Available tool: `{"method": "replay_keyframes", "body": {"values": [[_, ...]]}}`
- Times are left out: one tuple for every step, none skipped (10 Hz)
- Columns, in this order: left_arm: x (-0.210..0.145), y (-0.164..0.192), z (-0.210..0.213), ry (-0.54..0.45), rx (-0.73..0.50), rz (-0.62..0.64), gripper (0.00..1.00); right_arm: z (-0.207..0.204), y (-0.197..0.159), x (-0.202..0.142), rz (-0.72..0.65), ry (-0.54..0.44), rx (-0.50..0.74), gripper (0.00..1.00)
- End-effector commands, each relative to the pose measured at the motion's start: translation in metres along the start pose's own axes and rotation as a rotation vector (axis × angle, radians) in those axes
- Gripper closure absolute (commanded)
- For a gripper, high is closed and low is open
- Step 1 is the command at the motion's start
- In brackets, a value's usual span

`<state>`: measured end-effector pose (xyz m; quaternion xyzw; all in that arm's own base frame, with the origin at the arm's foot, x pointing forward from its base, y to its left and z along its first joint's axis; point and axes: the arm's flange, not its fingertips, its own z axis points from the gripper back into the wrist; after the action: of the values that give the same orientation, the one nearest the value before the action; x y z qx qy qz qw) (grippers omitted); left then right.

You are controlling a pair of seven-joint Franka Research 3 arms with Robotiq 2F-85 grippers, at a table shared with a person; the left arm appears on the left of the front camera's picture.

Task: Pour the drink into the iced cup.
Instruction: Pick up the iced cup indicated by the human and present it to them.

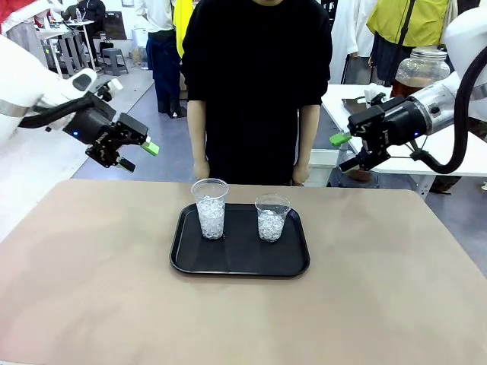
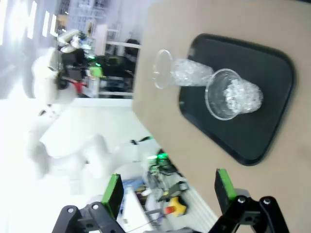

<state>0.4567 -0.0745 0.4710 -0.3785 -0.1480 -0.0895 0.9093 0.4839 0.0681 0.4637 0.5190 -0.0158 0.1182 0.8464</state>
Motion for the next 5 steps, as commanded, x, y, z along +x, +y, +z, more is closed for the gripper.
{"method": "replay_keyframes", "body": {"values": [[0.005, 0.022, 0.003, -0.027, -0.137, 0.059, 0.0, 0.01, -0.015, 0.012, -0.12, -0.035, 0.14, 0.0], [0.005, 0.032, 0.003, -0.034, -0.197, 0.087, 0.0, 0.01, -0.025, 0.012, -0.161, -0.044, 0.186, 0.0], [0.007, 0.042, 0.0, -0.044, -0.256, 0.106, 0.0, 0.009, -0.037, 0.013, -0.2, -0.062, 0.219, 0.0], [0.01, 0.052, -0.007, -0.058, -0.292, 0.127, 0.0, 0.007, -0.05, 0.015, -0.24, -0.079, 0.268, 0.0], [0.012, 0.063, -0.013, -0.054, -0.328, 0.164, 0.0, 0.005, -0.061, 0.018, -0.275, -0.093, 0.3, 0.0]]}}
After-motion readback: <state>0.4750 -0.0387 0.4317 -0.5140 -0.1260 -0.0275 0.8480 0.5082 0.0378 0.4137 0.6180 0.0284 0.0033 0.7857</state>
